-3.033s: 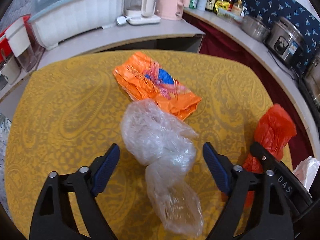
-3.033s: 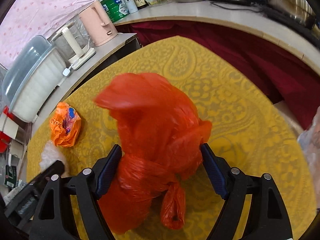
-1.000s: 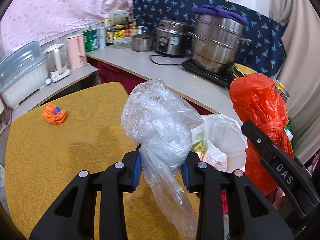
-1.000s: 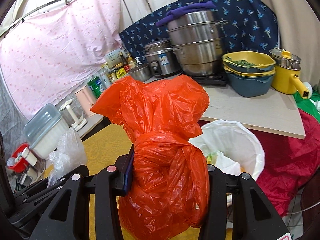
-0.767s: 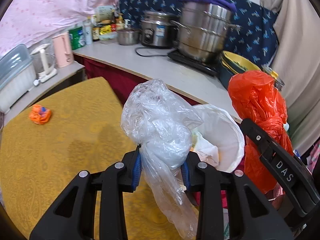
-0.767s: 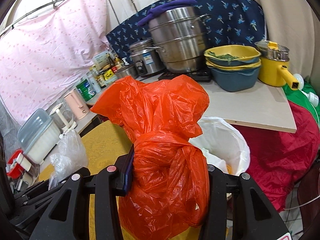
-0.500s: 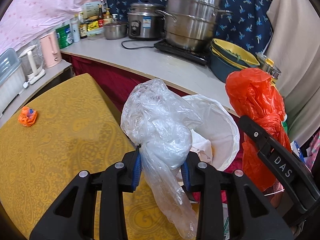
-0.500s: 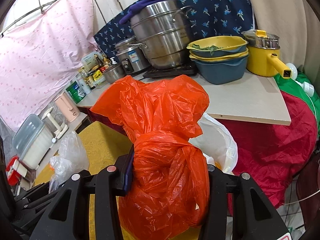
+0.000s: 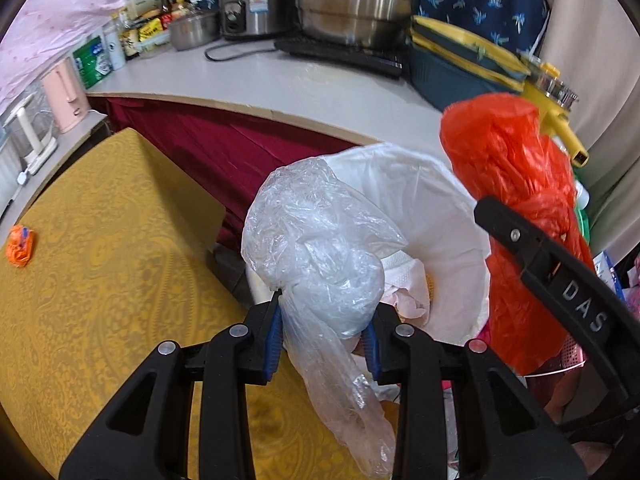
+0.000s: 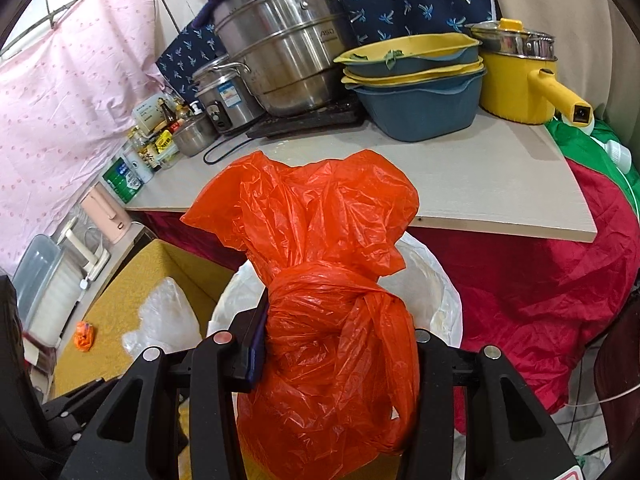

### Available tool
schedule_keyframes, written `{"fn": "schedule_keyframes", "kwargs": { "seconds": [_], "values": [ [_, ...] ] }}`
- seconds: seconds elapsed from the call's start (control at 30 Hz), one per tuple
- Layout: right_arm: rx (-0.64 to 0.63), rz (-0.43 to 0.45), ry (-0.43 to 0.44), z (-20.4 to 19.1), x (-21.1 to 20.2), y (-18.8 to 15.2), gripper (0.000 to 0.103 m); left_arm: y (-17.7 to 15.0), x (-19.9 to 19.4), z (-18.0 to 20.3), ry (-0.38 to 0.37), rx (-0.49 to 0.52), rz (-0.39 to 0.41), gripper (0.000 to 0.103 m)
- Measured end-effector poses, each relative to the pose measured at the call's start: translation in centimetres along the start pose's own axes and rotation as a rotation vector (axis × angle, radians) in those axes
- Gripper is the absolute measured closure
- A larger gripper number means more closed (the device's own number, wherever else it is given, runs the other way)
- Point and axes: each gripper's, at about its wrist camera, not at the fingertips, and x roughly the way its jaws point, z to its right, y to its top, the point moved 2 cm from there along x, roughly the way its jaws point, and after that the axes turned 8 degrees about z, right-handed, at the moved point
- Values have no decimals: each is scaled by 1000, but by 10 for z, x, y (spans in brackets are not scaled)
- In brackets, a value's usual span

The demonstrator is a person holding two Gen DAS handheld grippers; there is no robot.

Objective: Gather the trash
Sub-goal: 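Carry the red and clear bags over the bin and open both grippers, then move both grippers back to the orange snack wrapper on the table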

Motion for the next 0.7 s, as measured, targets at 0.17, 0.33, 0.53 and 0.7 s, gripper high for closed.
{"fn": "schedule_keyframes", "kwargs": {
  "seconds": [0.17,0.33,0.53,0.7],
  "values": [
    [8,-21,-10,6,24,1,57,0,31,3,-13,3,-44,70],
    [11,-20,3,5,33,6,43,0,43,-2,-15,-41,-58,33],
    [8,17,3,-2,25,13,37,7,38,-9,-26,-64,-17,27],
    [12,50,12,-10,11,20,36,14,27,-9,-30,-57,19,24]
  ]
}}
